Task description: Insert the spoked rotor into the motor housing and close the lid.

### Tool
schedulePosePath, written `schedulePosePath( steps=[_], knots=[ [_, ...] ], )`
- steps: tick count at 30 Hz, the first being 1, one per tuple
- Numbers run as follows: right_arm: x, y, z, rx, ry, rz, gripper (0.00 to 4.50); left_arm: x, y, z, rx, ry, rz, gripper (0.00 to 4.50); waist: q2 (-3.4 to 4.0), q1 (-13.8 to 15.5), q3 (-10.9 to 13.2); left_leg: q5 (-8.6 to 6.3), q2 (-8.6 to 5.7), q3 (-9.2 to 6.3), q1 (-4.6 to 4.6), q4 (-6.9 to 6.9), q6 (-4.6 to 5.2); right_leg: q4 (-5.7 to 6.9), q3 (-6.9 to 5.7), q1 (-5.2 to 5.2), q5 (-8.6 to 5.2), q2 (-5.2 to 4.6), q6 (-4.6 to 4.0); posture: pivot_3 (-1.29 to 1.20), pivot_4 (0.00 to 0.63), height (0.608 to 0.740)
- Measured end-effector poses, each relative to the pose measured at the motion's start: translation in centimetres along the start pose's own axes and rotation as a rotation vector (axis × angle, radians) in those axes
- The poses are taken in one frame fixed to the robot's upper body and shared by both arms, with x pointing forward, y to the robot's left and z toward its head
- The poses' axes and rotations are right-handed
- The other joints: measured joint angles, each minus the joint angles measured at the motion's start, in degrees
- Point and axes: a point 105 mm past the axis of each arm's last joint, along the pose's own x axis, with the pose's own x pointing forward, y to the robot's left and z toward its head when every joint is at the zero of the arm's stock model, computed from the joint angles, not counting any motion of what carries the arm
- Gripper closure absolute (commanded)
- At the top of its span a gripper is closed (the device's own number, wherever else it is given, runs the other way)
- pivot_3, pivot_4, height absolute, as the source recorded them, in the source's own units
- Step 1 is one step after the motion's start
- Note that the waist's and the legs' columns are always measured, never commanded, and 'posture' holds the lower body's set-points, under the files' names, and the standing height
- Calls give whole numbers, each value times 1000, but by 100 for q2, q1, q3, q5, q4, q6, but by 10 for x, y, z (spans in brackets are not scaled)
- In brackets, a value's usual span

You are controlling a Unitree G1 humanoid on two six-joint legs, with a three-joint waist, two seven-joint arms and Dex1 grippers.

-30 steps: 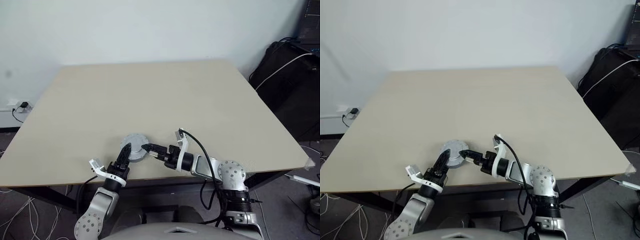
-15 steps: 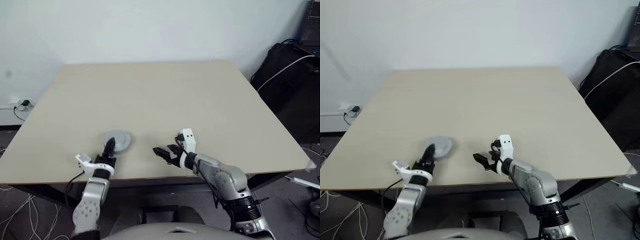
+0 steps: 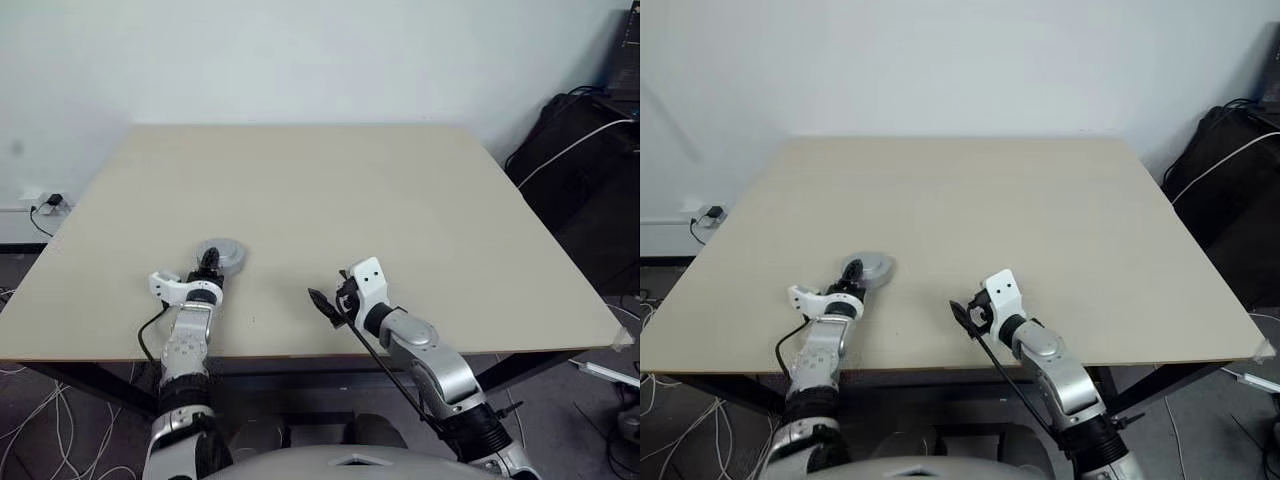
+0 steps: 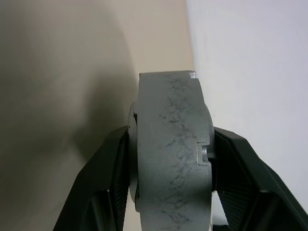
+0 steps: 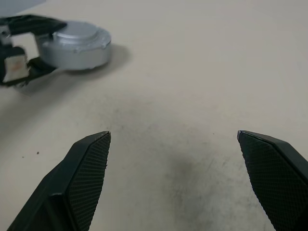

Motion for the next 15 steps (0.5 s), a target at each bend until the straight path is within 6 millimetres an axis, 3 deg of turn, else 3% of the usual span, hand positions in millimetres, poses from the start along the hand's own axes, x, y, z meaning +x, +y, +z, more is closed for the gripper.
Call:
schedulePosePath(
  steps=[14,15],
  knots=[
    [1,2,-3,8,3,-12,0,34,-4,-2,95,38,110,2378,-5,-19,-6,-1,-1,-5,22,0,4,6,0,19,10,0,4,0,0,740],
    [1,2,-3,10,1,-12,0,34,-3,-2,96,39,113,1661,-6,-22,-7,-3,-1,-5,26,0,8,6,-1,23,12,0,6,0,0,740]
  ],
)
